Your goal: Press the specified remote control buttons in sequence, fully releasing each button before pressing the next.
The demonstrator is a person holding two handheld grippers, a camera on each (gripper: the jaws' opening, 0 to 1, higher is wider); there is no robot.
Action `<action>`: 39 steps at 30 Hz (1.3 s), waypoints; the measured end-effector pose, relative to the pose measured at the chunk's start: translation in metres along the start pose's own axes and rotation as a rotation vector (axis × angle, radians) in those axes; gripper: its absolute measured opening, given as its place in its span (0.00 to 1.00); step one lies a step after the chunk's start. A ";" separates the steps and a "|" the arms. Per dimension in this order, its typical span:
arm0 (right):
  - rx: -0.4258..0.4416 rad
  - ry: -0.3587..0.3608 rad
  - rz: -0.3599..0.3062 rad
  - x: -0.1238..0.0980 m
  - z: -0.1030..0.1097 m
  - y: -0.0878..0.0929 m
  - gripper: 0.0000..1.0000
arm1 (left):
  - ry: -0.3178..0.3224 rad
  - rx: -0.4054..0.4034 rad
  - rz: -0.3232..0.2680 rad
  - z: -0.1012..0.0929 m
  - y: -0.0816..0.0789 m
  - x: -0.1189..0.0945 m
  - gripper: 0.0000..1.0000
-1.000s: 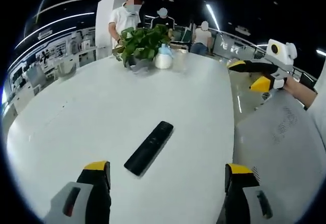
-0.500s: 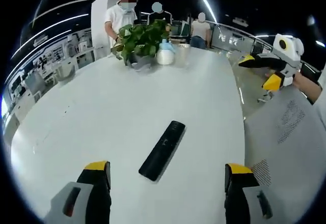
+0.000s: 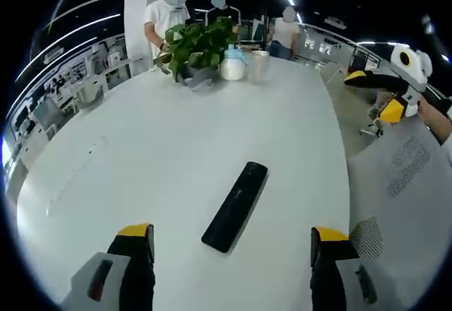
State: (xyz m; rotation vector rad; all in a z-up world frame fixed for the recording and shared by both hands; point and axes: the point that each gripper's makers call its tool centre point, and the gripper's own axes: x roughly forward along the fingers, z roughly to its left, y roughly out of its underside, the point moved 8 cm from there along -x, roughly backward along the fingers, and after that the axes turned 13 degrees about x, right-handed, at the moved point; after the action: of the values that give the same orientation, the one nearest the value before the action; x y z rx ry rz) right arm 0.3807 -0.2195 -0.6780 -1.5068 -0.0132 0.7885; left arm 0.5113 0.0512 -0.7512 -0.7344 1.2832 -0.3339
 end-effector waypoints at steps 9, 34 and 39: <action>-0.013 0.003 0.011 0.001 0.000 0.001 0.55 | 0.041 -0.002 0.019 -0.001 -0.003 0.013 0.95; -0.045 0.006 0.041 0.003 0.002 0.003 0.54 | 0.070 0.008 0.115 0.004 0.008 0.033 0.94; -0.052 0.007 0.048 0.004 0.003 0.004 0.54 | 0.078 0.006 0.129 0.004 0.010 0.037 0.93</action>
State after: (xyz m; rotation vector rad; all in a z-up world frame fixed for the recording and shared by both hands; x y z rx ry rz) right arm 0.3805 -0.2159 -0.6827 -1.5641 0.0080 0.8271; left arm 0.5233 0.0373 -0.7846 -0.6355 1.3955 -0.2639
